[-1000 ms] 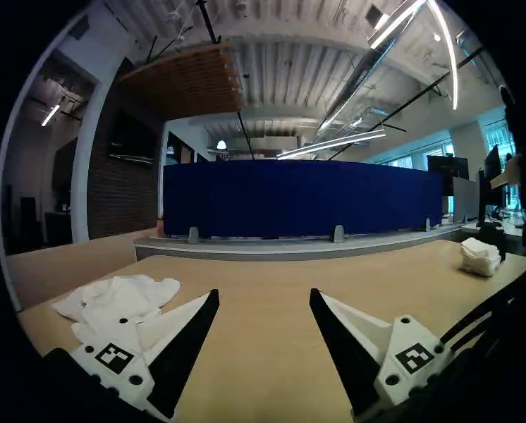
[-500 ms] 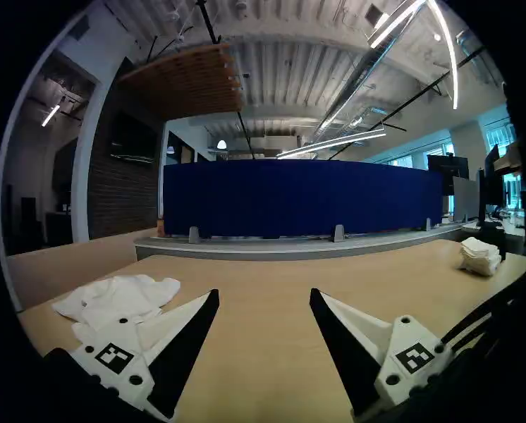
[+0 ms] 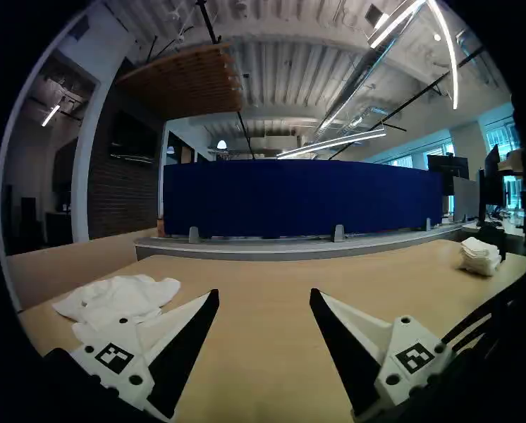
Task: Fold towel
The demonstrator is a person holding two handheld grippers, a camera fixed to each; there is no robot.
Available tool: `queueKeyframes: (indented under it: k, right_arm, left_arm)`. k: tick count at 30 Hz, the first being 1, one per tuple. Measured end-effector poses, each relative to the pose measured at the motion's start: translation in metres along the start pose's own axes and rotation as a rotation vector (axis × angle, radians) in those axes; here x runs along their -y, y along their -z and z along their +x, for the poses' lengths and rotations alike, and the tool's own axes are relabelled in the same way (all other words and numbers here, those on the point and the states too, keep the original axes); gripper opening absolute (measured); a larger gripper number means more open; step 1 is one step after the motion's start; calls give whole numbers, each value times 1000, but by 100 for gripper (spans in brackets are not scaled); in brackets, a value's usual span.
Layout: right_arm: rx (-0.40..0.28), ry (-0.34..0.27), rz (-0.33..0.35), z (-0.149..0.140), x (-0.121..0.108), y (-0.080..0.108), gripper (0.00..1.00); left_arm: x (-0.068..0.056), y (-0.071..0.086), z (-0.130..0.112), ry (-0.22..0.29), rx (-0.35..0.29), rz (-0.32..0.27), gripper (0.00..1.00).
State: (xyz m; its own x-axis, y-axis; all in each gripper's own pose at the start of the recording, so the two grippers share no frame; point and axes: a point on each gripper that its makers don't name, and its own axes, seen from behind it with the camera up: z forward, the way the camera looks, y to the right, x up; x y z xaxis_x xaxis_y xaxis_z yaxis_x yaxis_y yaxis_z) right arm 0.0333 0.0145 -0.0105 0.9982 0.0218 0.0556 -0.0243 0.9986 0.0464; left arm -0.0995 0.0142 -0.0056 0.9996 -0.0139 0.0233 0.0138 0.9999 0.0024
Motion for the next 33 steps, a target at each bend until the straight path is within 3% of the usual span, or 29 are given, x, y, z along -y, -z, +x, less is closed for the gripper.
queueKeyframes:
  k: [9,21,33]
  right_arm:
    - [-32,-22,-4,-36,-9,-8,100]
    - [-42,-45,32,-98,1,-22,100]
    - [-44,-48,-9,-127,-7,-33,100]
  left_arm:
    - [0,0,0,0,0,0,95]
    - [1,-1,1,0,0,0,95]
    - [1,-1,1,0,0,0,95]
